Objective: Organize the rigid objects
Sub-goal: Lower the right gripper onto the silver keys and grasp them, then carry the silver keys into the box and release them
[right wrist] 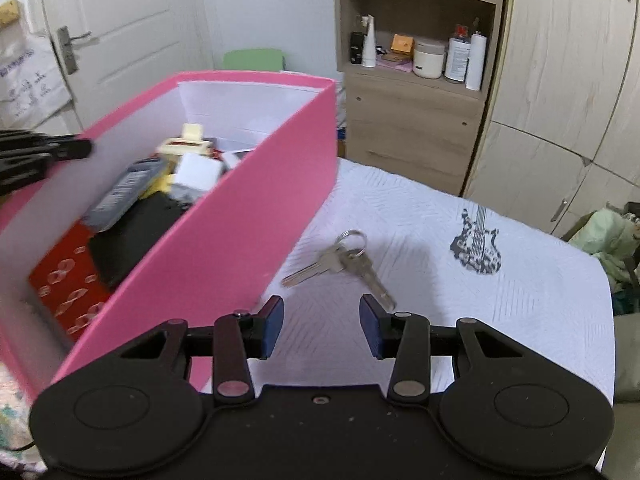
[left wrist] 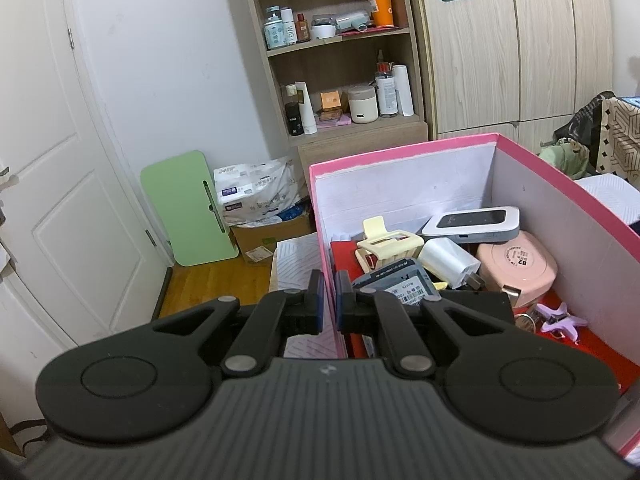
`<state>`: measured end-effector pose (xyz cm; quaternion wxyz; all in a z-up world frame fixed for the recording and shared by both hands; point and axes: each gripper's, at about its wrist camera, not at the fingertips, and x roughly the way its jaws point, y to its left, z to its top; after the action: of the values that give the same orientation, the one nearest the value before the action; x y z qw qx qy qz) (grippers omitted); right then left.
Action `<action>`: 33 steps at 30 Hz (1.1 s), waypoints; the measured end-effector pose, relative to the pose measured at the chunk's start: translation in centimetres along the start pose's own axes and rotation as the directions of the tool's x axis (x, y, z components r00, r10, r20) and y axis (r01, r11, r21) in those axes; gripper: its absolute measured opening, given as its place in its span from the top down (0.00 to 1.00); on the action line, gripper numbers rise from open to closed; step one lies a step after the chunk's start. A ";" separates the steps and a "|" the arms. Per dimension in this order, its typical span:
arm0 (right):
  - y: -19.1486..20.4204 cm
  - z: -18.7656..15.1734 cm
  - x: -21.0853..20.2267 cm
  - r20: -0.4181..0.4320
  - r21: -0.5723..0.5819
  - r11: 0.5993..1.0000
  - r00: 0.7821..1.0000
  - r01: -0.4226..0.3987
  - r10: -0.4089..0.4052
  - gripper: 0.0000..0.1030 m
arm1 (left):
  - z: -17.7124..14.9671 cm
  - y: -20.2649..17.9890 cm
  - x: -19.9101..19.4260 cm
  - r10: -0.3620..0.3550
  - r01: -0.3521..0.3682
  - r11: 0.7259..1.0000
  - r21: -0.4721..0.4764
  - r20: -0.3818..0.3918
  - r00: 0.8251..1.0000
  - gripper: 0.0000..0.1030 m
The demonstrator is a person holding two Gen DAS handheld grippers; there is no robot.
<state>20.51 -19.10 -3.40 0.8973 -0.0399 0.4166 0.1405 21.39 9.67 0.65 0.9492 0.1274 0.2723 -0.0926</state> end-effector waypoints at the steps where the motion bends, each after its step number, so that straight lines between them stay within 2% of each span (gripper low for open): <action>1: -0.1 0.3 0.4 0.010 -0.003 1.000 1.000 0.006 -0.005 0.53 | 0.0 0.0 0.1 0.000 0.000 1.000 0.000 -0.005 1.000 0.94; 3: -0.2 0.8 1.4 0.026 -0.025 1.000 1.000 0.007 -0.007 0.53 | 0.1 -0.1 0.2 0.009 -0.009 1.000 0.011 -0.015 1.000 0.94; 5: -0.6 1.2 2.3 0.028 -0.029 1.000 1.000 -0.006 0.007 0.46 | 0.1 -0.3 0.2 0.012 -0.012 1.000 0.028 -0.010 1.000 0.94; 10: -1.5 1.6 5.2 -0.003 0.018 1.000 1.000 0.002 -0.001 0.42 | 0.2 -0.3 0.3 0.012 -0.012 1.000 0.024 -0.011 1.000 0.94; 12: -2.2 1.3 5.5 0.045 0.084 0.996 0.999 -0.022 0.019 0.41 | 0.1 -0.2 0.3 0.015 -0.015 1.000 0.020 -0.011 1.000 0.94; 15: -1.9 0.8 5.8 0.090 0.052 0.999 0.996 -0.018 0.013 0.41 | 0.1 -0.2 0.2 0.009 -0.009 1.000 0.019 -0.011 1.000 0.94; 16: -1.7 0.6 5.9 0.096 0.029 1.000 0.995 -0.008 0.005 0.43 | 0.1 -0.2 0.2 0.012 -0.012 1.000 0.023 -0.010 1.000 0.94; 17: -1.4 0.5 5.9 0.100 0.003 1.000 0.995 0.005 -0.006 0.51 | 0.1 -0.3 0.2 0.015 -0.014 1.000 0.027 -0.008 1.000 0.94; 19: -1.1 0.7 5.6 0.096 -0.010 0.999 0.995 -0.035 0.036 0.71 | 0.1 -0.3 0.2 0.014 -0.014 1.000 0.025 -0.010 1.000 0.94; 21: -0.9 0.8 5.3 0.085 0.006 0.999 0.996 -0.038 0.037 0.71 | 0.1 -0.3 0.1 0.018 -0.017 1.000 0.023 -0.008 1.000 0.94; 33: -1.4 0.5 0.9 0.188 0.102 0.992 0.981 -0.071 0.051 0.71 | 0.0 -0.1 0.2 0.015 -0.015 1.000 0.018 -0.006 1.000 0.93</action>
<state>21.87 -20.17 -3.82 0.9282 0.0347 0.3396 0.1484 21.49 9.54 0.55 0.9478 0.1382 0.2736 -0.0875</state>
